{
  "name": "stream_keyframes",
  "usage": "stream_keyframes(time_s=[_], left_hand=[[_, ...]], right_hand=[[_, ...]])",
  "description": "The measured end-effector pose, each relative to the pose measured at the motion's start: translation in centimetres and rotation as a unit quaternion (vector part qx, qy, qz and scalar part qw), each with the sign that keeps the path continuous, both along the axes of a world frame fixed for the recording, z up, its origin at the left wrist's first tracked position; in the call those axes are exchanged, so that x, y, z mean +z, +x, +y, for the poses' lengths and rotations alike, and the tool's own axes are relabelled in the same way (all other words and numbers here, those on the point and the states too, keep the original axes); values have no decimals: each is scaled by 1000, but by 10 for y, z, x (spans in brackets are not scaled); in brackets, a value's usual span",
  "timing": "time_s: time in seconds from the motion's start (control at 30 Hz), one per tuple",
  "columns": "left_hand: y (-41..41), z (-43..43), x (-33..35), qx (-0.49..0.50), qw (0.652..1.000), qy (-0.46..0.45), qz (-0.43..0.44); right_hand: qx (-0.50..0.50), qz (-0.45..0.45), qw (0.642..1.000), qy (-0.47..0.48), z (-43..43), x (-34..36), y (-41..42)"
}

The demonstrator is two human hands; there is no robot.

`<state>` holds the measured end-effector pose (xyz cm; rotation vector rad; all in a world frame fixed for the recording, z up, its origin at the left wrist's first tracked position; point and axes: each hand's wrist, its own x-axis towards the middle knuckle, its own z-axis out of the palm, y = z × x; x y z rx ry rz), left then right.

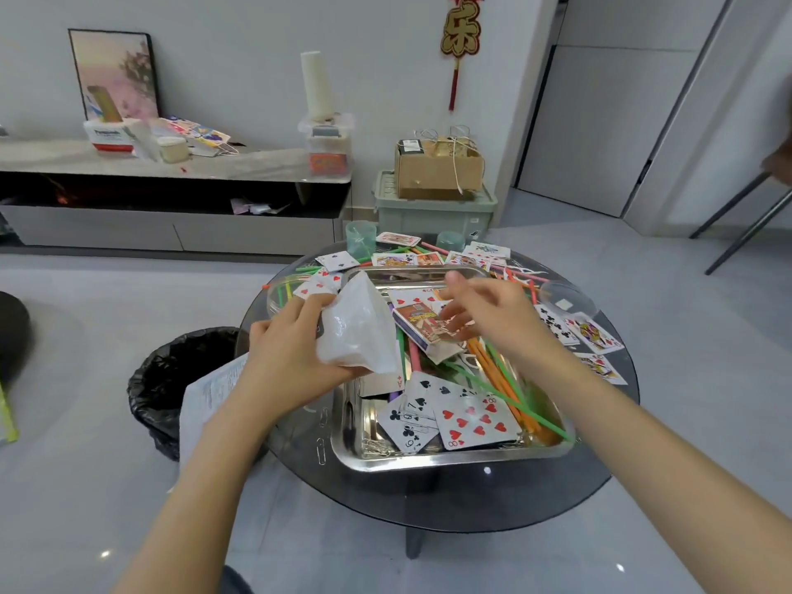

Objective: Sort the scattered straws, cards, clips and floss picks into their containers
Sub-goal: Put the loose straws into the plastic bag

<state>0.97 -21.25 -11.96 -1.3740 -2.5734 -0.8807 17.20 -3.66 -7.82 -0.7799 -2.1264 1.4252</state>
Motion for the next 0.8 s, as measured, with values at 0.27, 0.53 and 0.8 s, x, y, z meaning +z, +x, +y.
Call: stream_keyframes(time_s=[0.27, 0.53, 0.8], left_hand=[[7, 5, 1, 3, 999, -29, 19], [10, 7, -1, -14, 999, -34, 17], [4, 11, -6, -12, 999, -30, 18]], right_hand=[[-8, -388, 874, 294, 37, -52, 33], [-11, -397, 860, 321, 34, -63, 13], [-14, -425, 849, 314, 42, -58, 5]])
